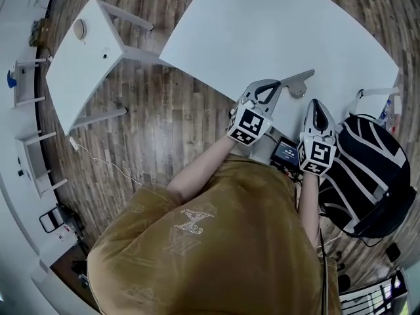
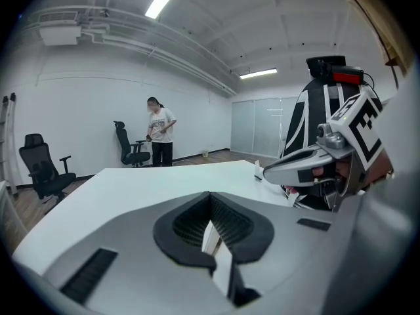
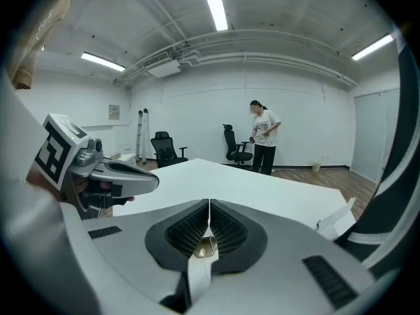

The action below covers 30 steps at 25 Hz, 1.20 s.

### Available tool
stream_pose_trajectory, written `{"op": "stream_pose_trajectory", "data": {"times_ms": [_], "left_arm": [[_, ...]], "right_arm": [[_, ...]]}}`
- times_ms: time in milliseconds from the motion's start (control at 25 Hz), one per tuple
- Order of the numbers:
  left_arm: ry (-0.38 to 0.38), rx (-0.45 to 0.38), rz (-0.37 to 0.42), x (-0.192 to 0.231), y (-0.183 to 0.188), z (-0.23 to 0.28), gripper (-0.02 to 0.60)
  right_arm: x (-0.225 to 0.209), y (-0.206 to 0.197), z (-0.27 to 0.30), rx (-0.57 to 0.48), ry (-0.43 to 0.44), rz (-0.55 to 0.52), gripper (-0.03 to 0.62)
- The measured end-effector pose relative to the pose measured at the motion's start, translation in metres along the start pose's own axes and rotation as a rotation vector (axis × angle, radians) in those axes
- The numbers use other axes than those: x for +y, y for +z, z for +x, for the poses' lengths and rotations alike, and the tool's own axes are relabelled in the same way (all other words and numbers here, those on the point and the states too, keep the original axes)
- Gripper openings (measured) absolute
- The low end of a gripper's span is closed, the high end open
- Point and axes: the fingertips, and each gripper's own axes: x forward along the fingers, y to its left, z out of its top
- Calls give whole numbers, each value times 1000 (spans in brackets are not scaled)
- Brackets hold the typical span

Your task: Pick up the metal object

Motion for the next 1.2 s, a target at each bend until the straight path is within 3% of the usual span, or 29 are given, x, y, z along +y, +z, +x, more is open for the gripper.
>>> {"op": "stream_pose_trajectory", "data": {"times_ms": [320,480,600,720,840,1200], "left_arm": [[-37,47,-7,-1,-23,15,6],[-38,57,5,2,-31,19,6],[-42,57,11,6,-31,20,6],[-50,64,7,9,-32,23,5],[-58,71,2,11,-33,26,5],[-90,93,-7,13,-39,37,6]], "right_arm": [[7,-35,22,96,35,-52,11],[11,-56,33,166,69,2,13],[11,-64,41,201,82,17,74],[14,-74,51,242,121,35,190],[16,-87,62,290,133,6,257],[21,-95,84,329,156,-48,276]]}}
